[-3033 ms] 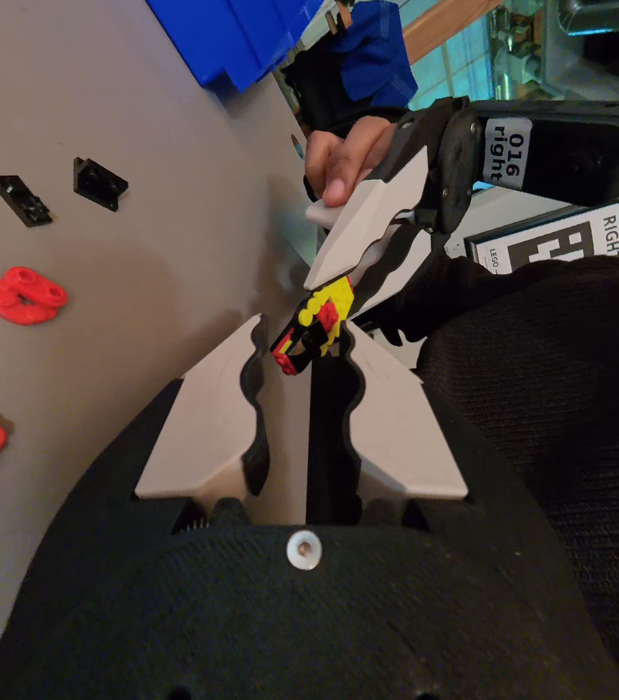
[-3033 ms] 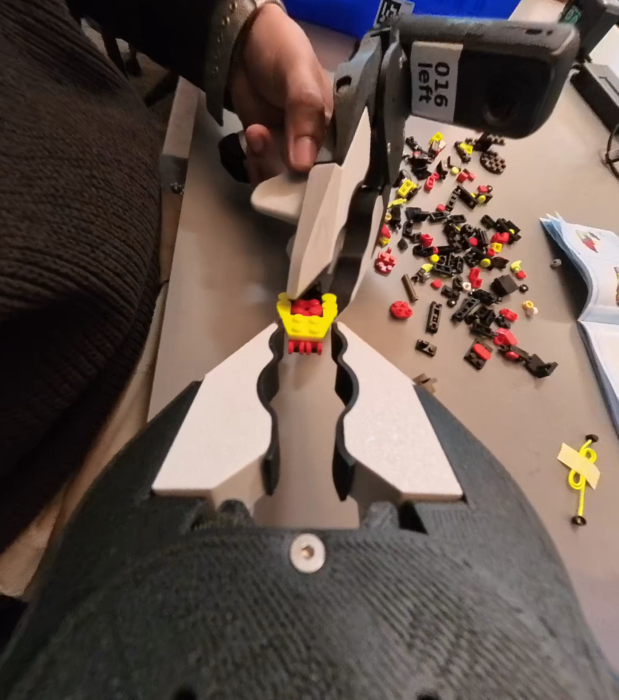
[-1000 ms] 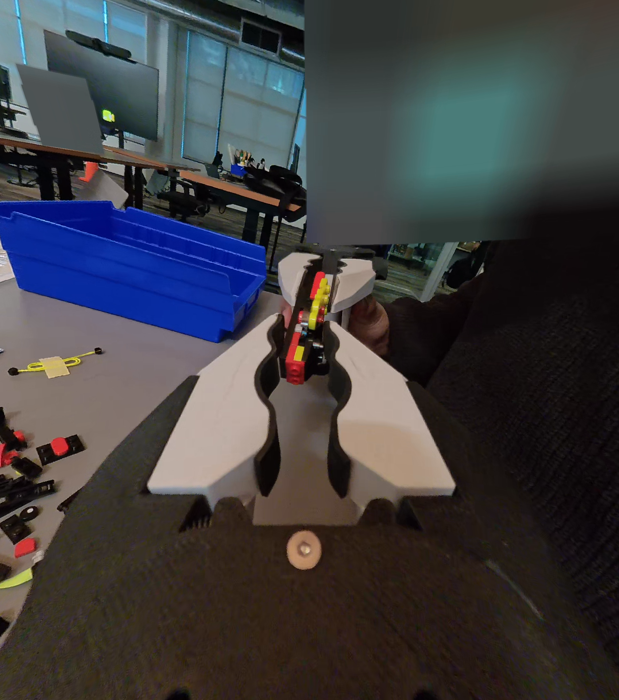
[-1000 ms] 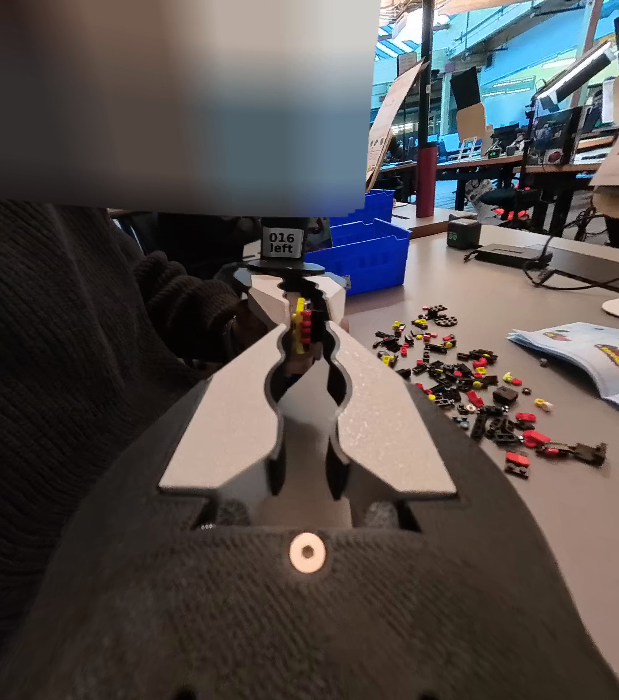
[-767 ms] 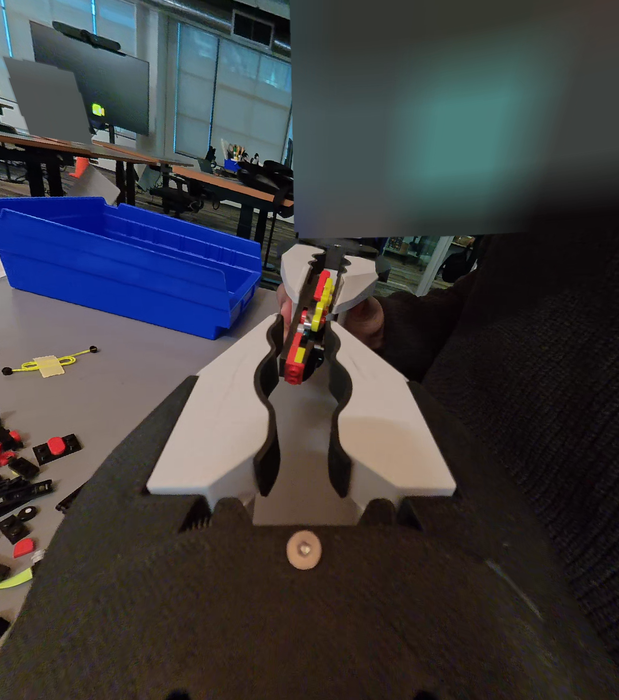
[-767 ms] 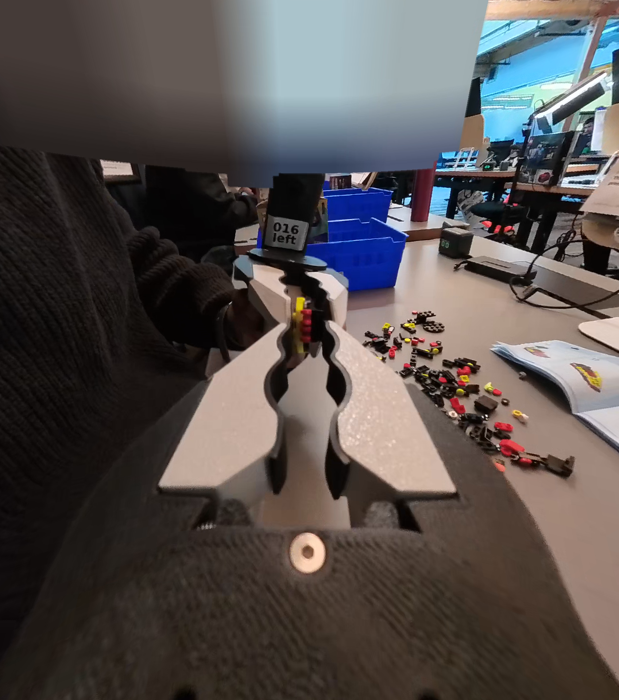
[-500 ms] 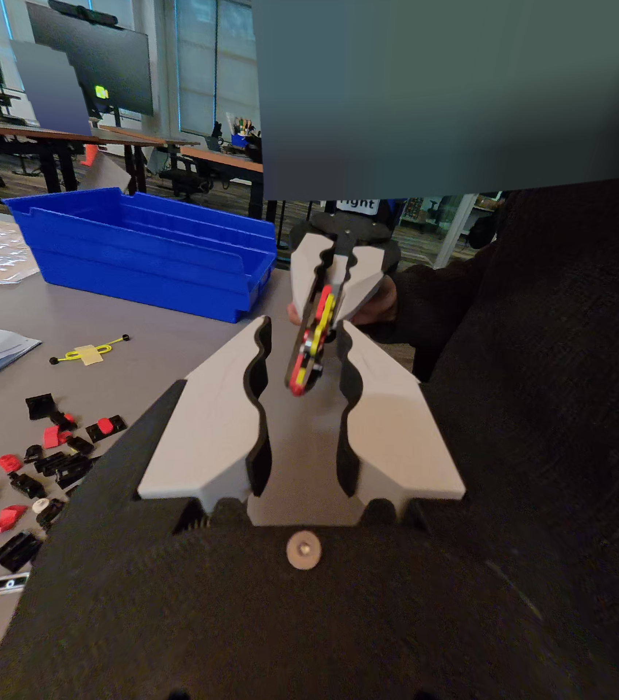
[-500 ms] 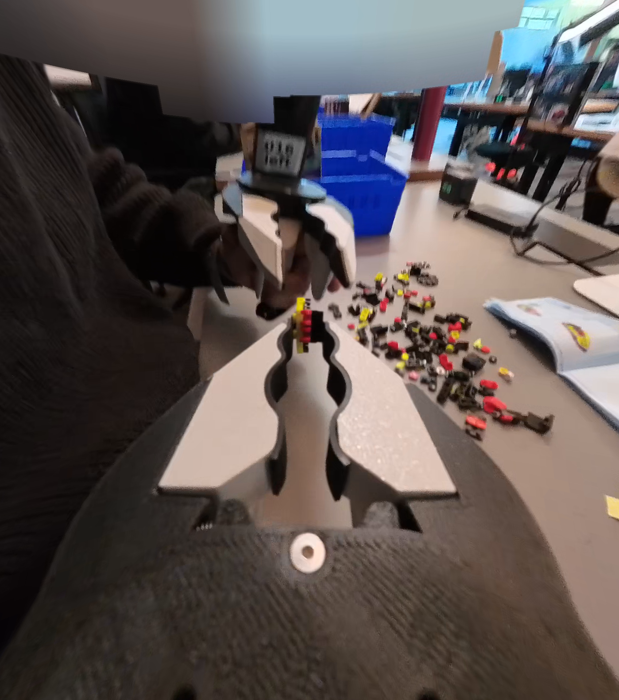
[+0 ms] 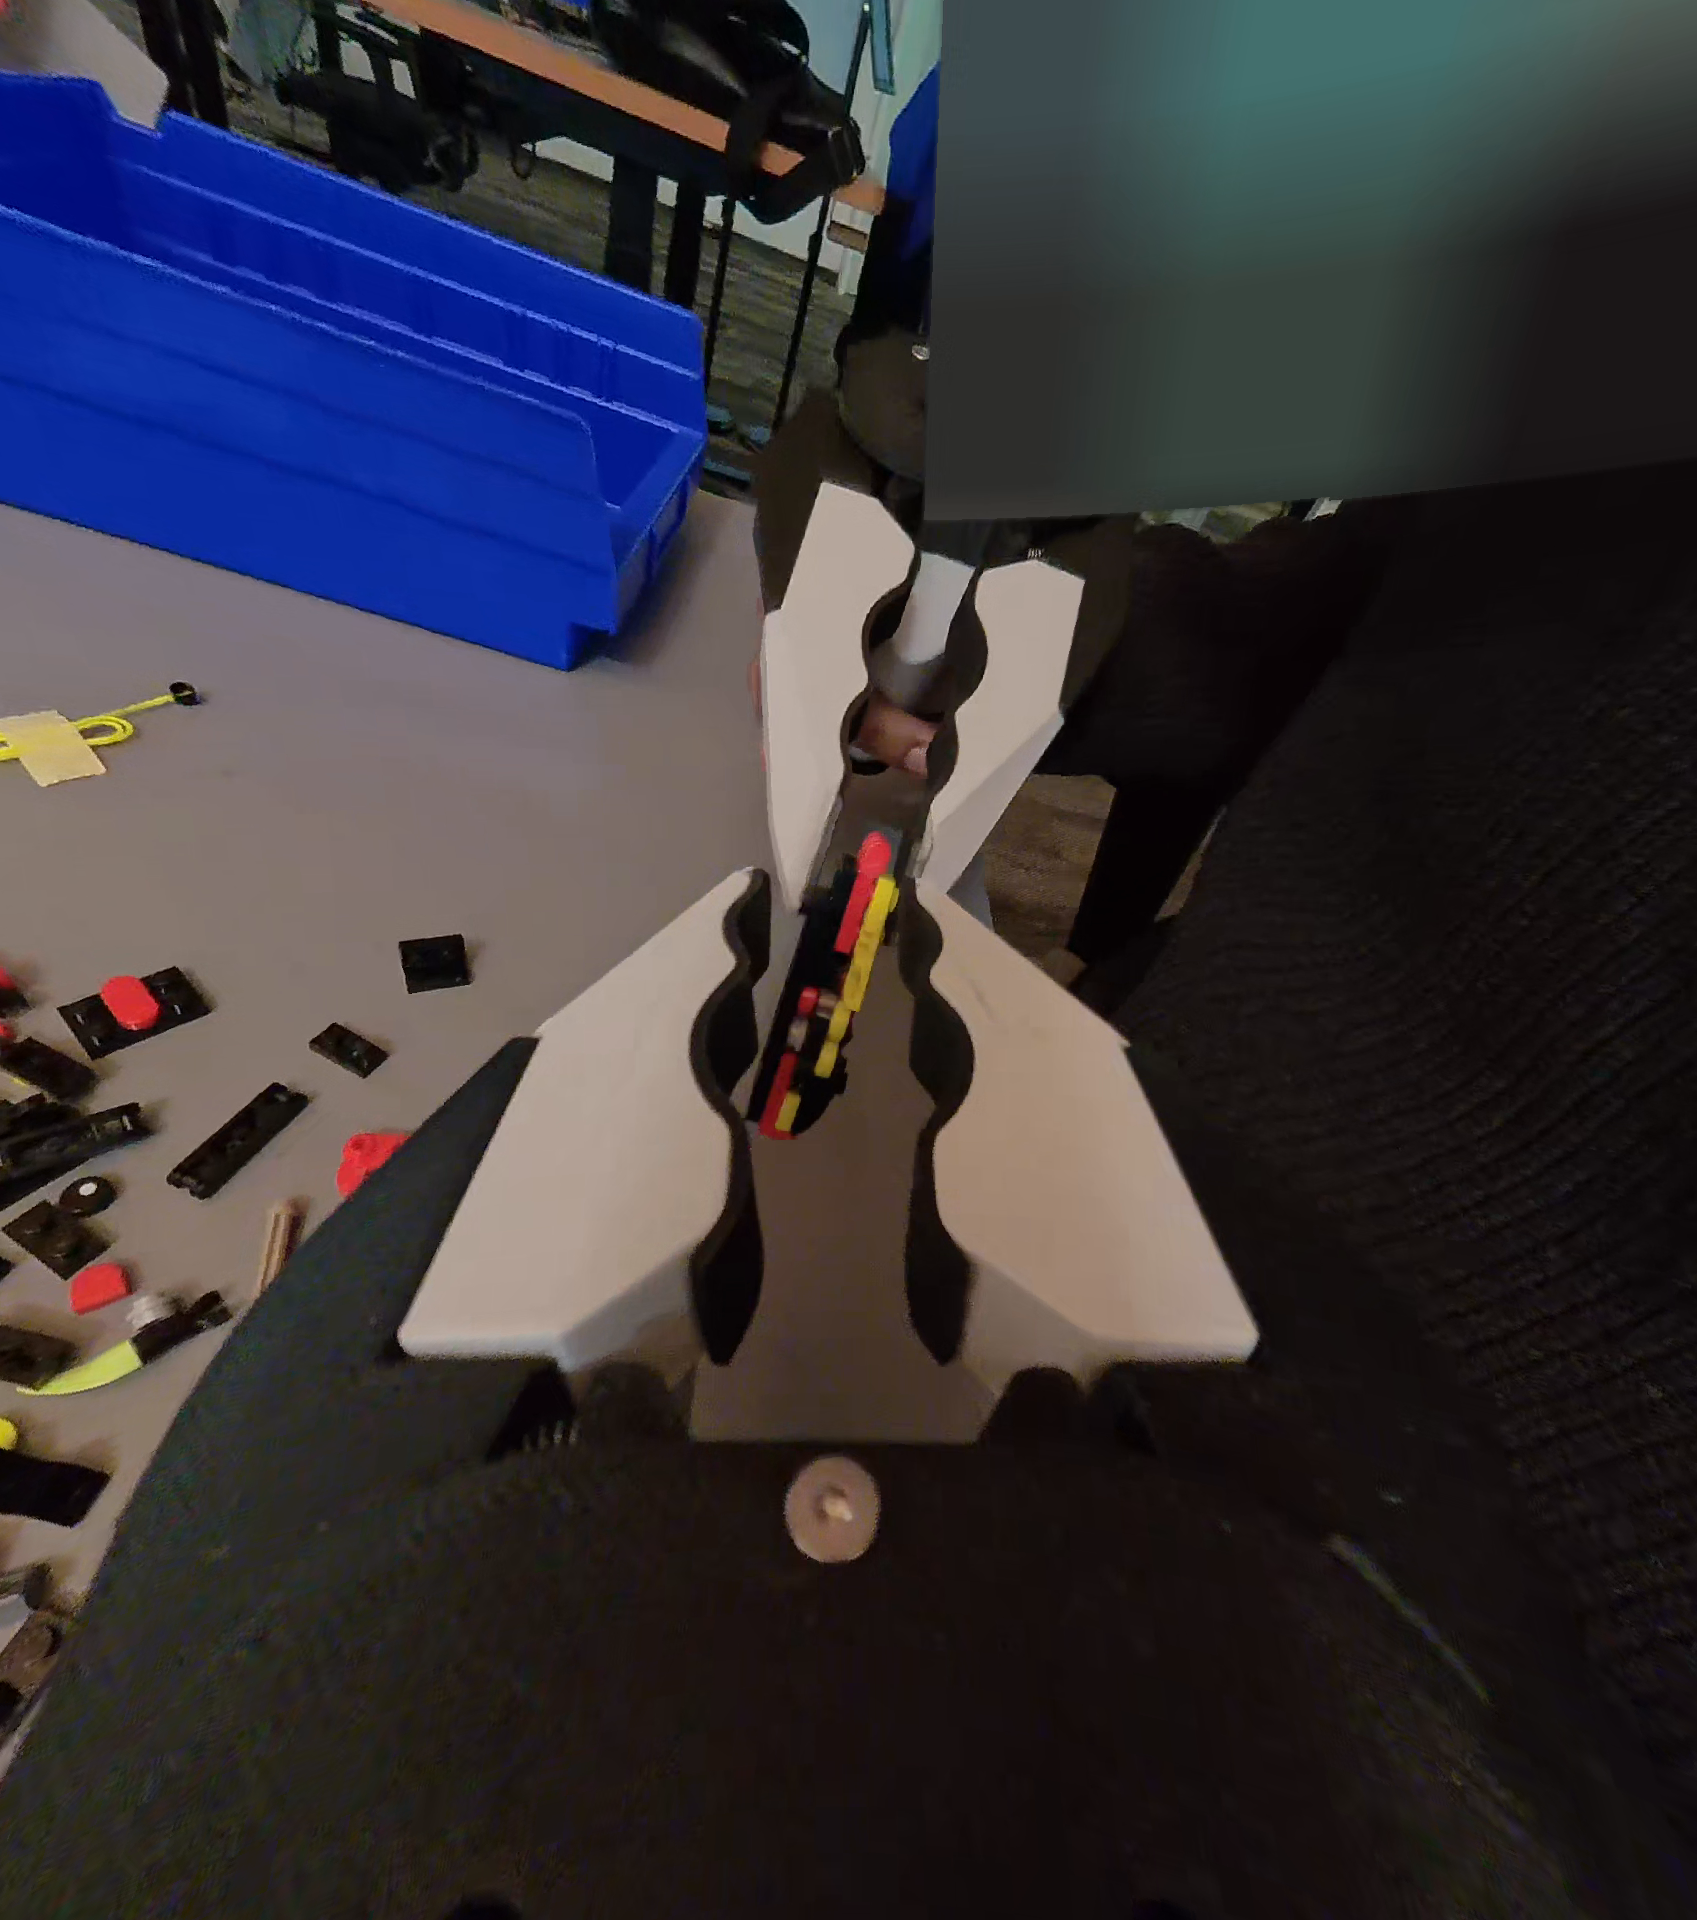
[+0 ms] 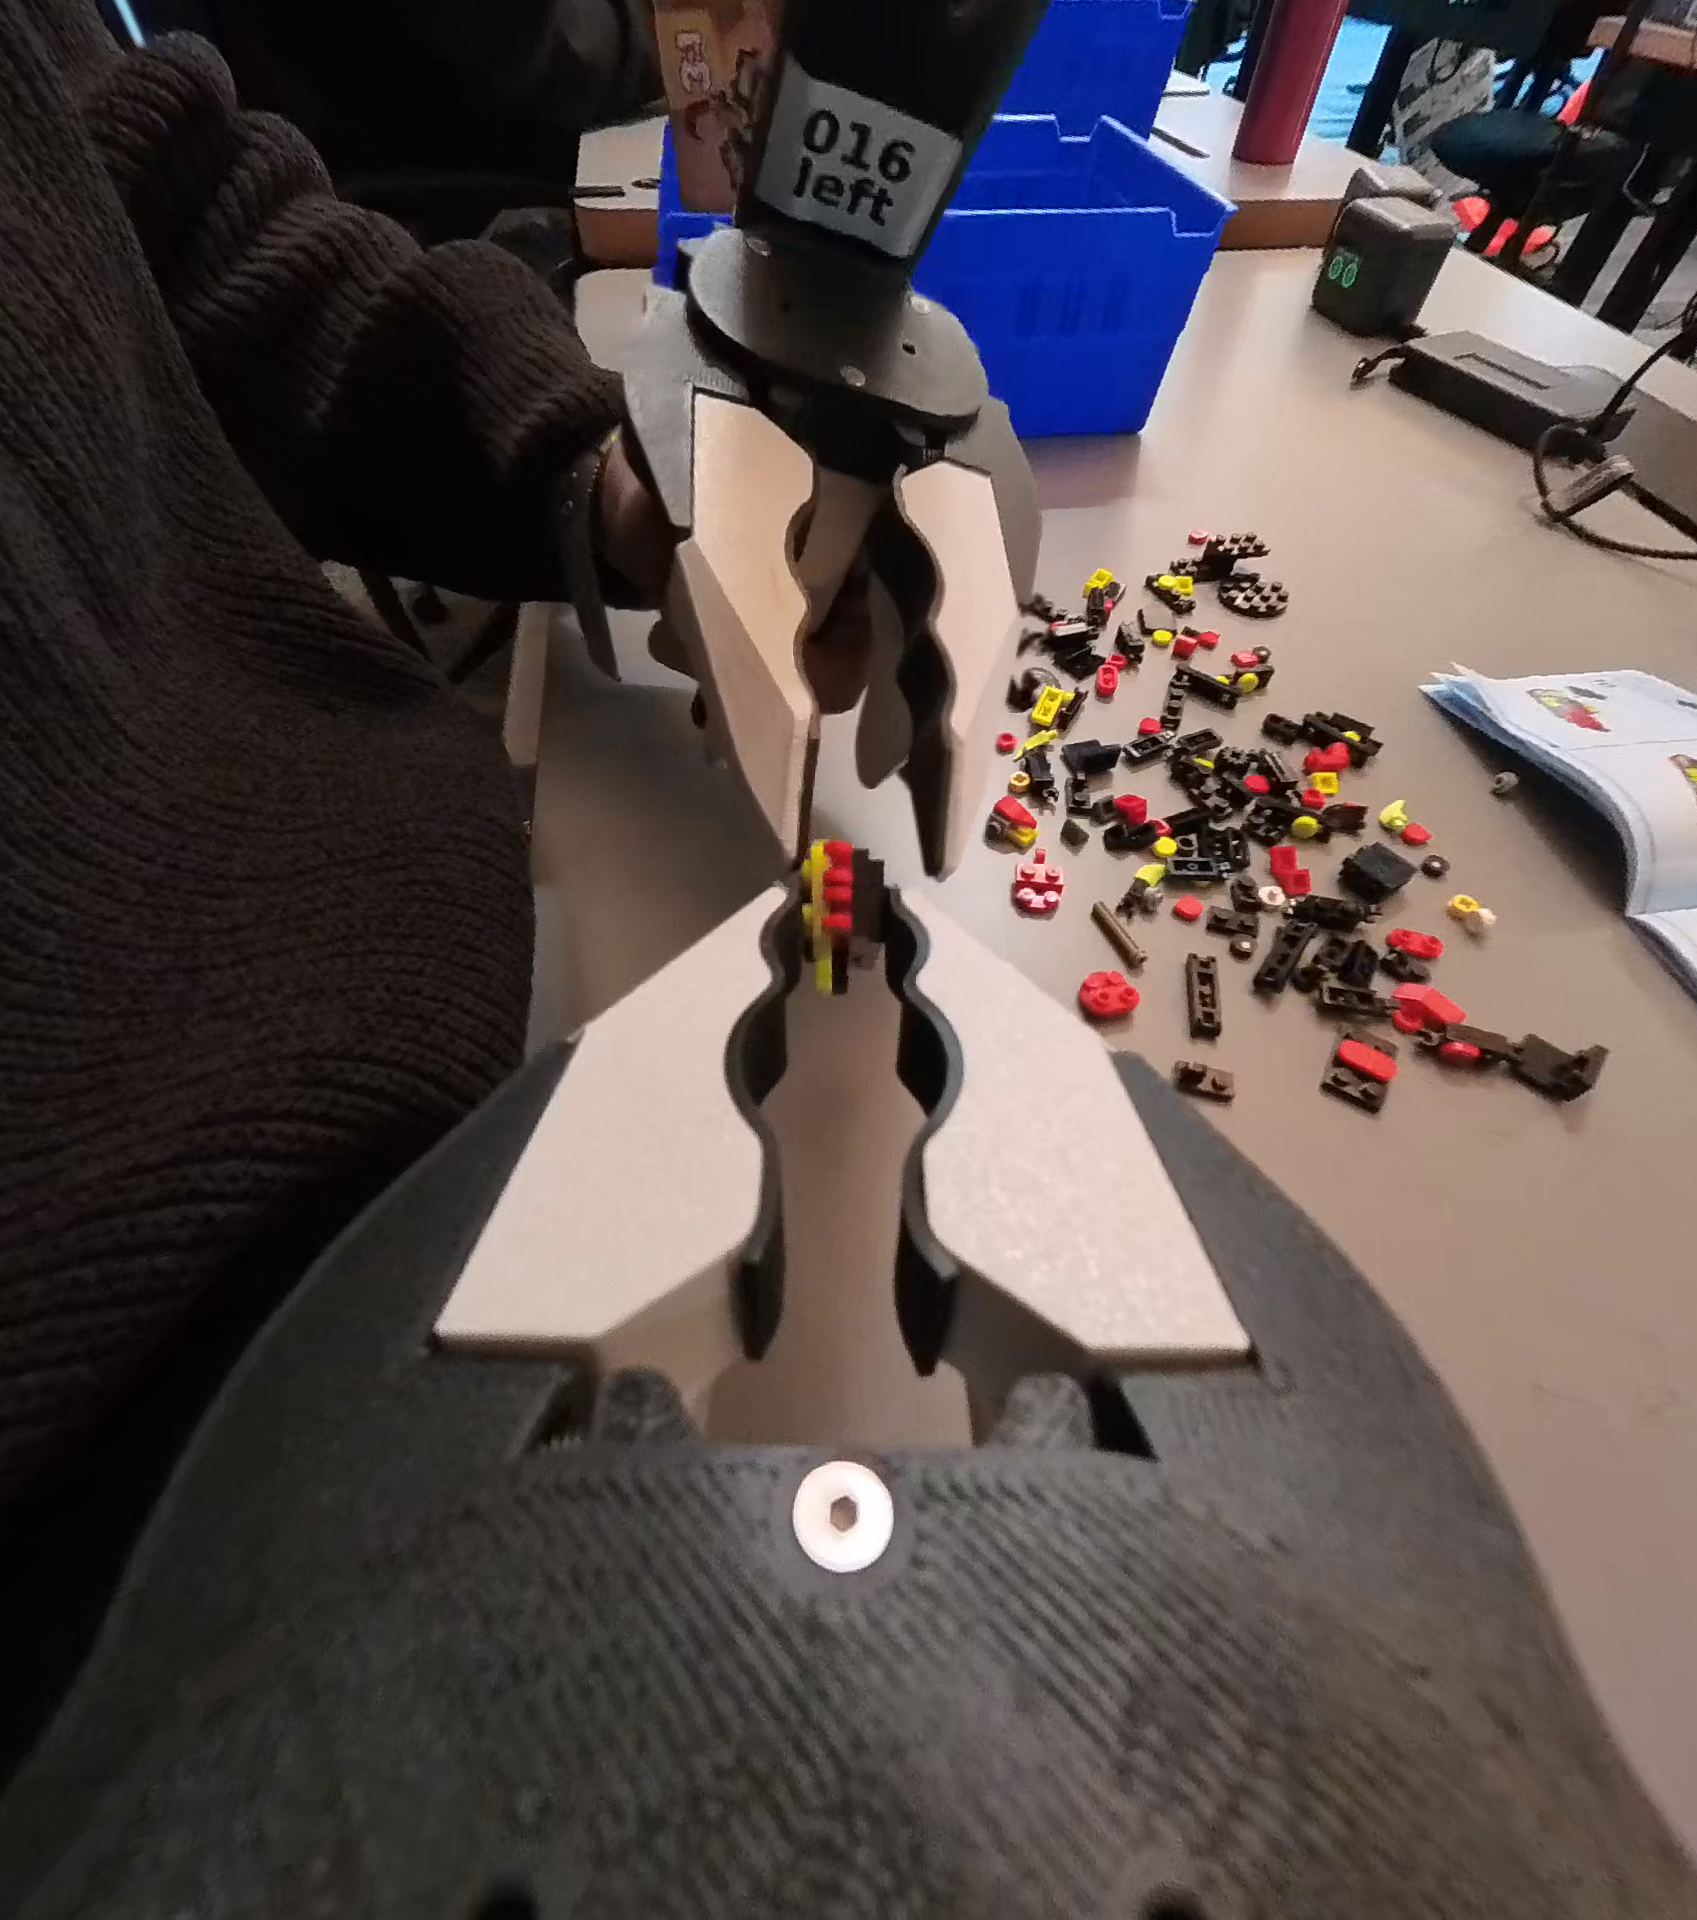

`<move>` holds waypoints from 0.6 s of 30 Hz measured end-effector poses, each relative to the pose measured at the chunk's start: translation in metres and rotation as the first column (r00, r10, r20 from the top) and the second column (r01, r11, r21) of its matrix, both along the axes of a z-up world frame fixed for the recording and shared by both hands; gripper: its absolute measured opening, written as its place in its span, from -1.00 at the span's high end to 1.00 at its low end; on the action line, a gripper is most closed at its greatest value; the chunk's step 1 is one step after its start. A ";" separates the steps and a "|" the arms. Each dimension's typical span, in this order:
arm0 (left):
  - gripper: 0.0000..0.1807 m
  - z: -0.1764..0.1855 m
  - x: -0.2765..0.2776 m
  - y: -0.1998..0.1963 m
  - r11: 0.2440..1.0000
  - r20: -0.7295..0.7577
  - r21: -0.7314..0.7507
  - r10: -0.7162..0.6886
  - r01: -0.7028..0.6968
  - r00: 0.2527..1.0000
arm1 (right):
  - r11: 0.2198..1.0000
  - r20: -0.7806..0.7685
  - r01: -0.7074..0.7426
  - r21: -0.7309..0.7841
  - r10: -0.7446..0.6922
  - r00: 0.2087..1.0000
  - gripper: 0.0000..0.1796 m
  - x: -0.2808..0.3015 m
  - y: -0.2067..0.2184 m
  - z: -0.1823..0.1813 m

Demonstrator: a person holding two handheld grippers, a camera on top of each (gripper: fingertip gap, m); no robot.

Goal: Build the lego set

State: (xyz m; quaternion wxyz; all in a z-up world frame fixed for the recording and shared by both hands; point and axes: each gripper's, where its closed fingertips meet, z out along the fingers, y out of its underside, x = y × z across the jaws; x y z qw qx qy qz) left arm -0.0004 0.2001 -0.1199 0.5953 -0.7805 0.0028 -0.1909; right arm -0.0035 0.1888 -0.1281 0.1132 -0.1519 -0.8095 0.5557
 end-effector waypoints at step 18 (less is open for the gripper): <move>0.87 0.010 0.010 -0.004 0.991 0.218 0.065 -0.130 0.118 0.967 | 0.977 0.060 -0.047 -0.207 0.061 0.996 0.71 0.008 0.000 0.027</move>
